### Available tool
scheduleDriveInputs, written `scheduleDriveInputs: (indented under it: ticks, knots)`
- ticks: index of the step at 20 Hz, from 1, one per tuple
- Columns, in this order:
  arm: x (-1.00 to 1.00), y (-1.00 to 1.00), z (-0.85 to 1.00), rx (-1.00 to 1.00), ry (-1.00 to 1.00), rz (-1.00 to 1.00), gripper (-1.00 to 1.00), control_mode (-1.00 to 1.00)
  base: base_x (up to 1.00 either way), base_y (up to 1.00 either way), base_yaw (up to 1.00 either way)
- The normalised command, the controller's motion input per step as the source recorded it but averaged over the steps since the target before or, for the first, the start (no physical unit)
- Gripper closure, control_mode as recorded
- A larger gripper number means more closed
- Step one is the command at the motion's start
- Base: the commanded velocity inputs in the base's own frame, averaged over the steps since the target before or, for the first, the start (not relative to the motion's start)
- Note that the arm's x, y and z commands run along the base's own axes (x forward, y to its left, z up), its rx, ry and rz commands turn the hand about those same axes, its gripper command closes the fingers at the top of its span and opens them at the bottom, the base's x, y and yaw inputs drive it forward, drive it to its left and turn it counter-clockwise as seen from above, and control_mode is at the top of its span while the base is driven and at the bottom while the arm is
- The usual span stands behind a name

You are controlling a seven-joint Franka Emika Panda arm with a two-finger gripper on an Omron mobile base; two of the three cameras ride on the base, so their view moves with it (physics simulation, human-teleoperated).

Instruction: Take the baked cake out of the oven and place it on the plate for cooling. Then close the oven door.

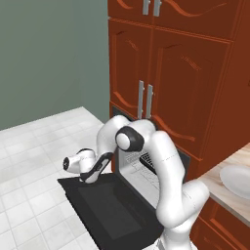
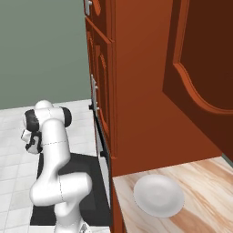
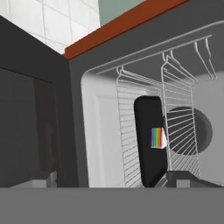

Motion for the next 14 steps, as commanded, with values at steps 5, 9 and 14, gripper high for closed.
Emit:
scheduleDriveInputs:
  ticks: [5, 9, 14]
  knots:
    - [0.0, -0.28, -0.12, 0.0, 0.0, 0.0, -1.0, -1.0, 0.0, 0.0, 0.0]
    - [0.0, -0.3, -0.18, 0.0, 0.0, 0.0, -1.0, -1.0, 0.0, 0.0, 0.0]
    - [0.0, -0.34, -0.27, 0.0, 0.0, 0.02, -1.0, -1.0, 0.0, 0.0, 0.0]
